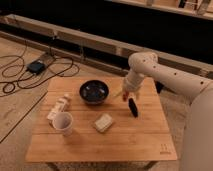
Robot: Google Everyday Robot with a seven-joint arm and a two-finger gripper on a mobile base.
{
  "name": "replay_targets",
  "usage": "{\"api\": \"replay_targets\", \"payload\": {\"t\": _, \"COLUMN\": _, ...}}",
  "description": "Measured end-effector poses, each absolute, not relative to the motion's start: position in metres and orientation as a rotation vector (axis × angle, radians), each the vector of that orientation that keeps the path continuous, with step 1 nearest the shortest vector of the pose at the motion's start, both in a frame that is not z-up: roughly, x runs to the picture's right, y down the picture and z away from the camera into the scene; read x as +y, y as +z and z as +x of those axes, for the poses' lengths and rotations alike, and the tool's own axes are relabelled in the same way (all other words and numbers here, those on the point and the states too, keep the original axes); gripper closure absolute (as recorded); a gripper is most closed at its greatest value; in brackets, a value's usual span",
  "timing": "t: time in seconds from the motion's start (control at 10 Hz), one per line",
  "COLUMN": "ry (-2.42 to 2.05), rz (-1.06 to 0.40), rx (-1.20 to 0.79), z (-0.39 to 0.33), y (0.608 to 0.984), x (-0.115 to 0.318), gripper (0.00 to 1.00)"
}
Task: Knock the eraser over
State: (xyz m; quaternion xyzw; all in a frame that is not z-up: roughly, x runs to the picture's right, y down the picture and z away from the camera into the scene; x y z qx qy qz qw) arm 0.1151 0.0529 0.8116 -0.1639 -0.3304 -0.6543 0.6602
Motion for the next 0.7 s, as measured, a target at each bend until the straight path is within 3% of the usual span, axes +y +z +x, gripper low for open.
{"api": "replay_targets", "payload": {"t": 0.7, "ry": -1.455, "rz": -0.287, "rx": -0.732, "z": 0.110, "y": 0.822, "x": 0.032, "gripper": 0.20}}
